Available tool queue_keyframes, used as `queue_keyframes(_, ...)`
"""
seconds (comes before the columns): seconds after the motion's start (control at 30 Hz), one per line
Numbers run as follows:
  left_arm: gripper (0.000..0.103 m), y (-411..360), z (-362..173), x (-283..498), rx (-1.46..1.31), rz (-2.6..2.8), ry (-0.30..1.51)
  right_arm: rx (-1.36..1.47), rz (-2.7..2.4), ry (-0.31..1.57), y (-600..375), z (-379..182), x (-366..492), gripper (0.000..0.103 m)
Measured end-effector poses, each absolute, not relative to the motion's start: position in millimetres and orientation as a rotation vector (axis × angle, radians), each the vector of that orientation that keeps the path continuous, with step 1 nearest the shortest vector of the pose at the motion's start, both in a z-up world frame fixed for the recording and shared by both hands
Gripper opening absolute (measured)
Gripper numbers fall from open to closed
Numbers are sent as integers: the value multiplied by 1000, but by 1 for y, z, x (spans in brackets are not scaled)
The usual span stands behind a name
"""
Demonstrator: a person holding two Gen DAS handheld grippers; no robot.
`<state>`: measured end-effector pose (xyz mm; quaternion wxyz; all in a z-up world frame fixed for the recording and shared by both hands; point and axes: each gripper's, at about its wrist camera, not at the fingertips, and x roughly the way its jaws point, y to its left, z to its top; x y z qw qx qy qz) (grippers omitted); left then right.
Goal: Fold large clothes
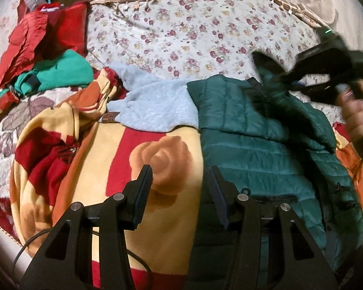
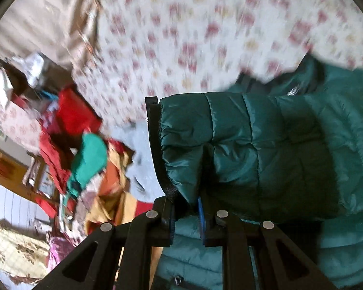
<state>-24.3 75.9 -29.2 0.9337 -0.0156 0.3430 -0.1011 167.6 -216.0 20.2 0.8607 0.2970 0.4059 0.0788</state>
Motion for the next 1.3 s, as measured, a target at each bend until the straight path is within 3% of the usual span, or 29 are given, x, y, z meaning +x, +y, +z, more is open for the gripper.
queue_keyframes(0.23,48,81,-41,-19,-37,-201,709,632,137,955,-197,-41,204,16)
queue_keyframes(0.53,48,85,-38,-18,-64,-177,710,663,144,855,-196,-27,191,43)
queue_keyframes(0.77,48,83,-1,-26,-84,-197,669,628,192,738,-215,16,144,43)
queue_keyframes(0.9,58,69,23,-18,-61,-238,647,575,100,699,-257,28,105,43)
queue_keyframes(1.13,59,10,52,35,18,-326,667,403,-228,745,-352,14,62,43)
queue_keyframes(1.3,59,-36,29,103,65,-335,780,447,-266,761,-390,-3,64,43)
